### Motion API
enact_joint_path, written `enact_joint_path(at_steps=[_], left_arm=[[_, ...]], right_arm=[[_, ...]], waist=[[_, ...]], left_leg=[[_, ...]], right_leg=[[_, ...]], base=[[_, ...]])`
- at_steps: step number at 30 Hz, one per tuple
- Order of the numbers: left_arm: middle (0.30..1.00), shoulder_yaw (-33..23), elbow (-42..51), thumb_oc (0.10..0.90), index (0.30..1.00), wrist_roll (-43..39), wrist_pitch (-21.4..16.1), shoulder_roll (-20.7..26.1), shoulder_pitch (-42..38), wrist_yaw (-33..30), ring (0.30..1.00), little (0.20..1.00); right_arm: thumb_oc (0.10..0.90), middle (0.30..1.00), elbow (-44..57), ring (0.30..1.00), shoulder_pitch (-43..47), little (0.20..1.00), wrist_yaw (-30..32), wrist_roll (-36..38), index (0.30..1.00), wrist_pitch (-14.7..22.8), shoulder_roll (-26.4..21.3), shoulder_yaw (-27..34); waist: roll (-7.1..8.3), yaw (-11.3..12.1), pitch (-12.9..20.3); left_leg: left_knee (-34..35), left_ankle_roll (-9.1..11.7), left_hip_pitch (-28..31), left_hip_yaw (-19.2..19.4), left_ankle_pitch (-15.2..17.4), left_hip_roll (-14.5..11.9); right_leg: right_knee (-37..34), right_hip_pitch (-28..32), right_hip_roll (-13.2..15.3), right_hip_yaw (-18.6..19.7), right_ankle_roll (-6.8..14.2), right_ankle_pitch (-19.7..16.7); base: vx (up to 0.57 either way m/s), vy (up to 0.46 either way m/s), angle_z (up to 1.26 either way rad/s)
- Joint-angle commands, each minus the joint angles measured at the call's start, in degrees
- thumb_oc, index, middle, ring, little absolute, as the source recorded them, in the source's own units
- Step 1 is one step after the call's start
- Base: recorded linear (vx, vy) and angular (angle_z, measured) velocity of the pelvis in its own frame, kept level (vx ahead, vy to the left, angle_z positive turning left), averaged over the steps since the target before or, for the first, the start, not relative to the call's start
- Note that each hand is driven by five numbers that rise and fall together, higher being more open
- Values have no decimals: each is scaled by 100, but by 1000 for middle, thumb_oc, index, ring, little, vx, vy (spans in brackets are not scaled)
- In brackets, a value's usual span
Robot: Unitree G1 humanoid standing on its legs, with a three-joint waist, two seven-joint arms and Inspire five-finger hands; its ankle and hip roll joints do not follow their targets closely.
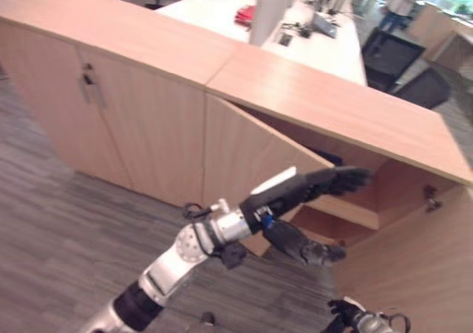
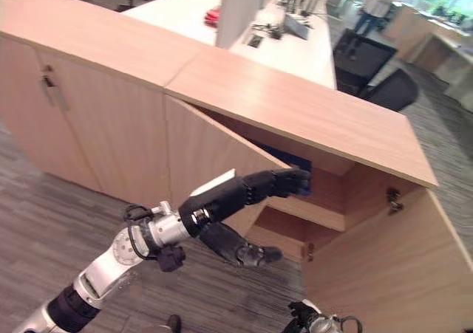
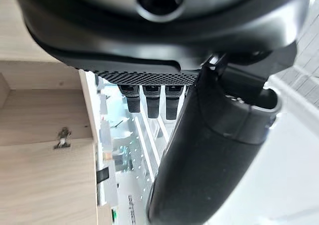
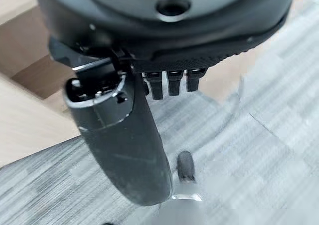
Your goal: Put the empty folder in the office cabinet
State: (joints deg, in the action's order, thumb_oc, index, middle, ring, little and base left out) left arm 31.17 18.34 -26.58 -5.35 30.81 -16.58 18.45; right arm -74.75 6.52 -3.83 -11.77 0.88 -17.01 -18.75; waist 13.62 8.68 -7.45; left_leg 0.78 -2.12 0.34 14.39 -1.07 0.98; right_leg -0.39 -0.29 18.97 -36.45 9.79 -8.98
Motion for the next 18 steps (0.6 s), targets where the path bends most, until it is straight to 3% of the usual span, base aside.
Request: enact_joint_path(at_steps=[1, 3, 10, 12, 18], left_arm=[[900, -263, 499, 800, 900, -99, -364, -378, -524, 6, 900, 900], [900, -461, 397, 800, 900, -14, -342, -398, -415, -104, 900, 900], [900, -1031, 276, 800, 900, 123, -251, -430, 285, -157, 900, 900], [900, -1229, 259, 800, 900, 117, -187, -411, 663, -106, 900, 900], [900, -1532, 271, 800, 900, 219, -125, -275, 1188, -52, 900, 900]], right_arm=[[800, 900, -303, 900, -19, 900, 2, 6, 900, -133, -501, -74], [800, 900, -430, 900, -291, 900, 8, 39, 900, -190, -473, 92], [800, 900, -580, 900, -662, 900, -8, 378, 900, -242, -356, 473], [800, 900, -698, 900, -930, 900, -50, 620, 900, -257, -305, 754], [800, 900, -881, 900, -1315, 900, -17, 1232, 900, -282, -450, 1482]], waist=[[-43, -42, 136], [-101, -296, 202], [-383, -709, 439], [-501, -913, 471], [-662, -1217, 418]], left_leg=[[403, 305, 649, -251, 713, -292], [394, 339, 765, -150, 797, -354], [107, 447, 920, 255, 958, -660], [-215, 489, 924, 399, 1063, -790], [-1337, 603, 676, 556, 1217, -1099]], right_leg=[[-47, -107, -64, -17, 429, -411], [-248, -166, -299, 232, 379, -347], [-394, -134, -797, 746, 98, 26], [-388, -82, -967, 898, -33, 206], [-181, -31, -1185, 1121, -319, 584]], base=[[91, -88, -41], [98, -88, -58], [112, -93, -63], [116, -127, -48], [71, -106, -20]])
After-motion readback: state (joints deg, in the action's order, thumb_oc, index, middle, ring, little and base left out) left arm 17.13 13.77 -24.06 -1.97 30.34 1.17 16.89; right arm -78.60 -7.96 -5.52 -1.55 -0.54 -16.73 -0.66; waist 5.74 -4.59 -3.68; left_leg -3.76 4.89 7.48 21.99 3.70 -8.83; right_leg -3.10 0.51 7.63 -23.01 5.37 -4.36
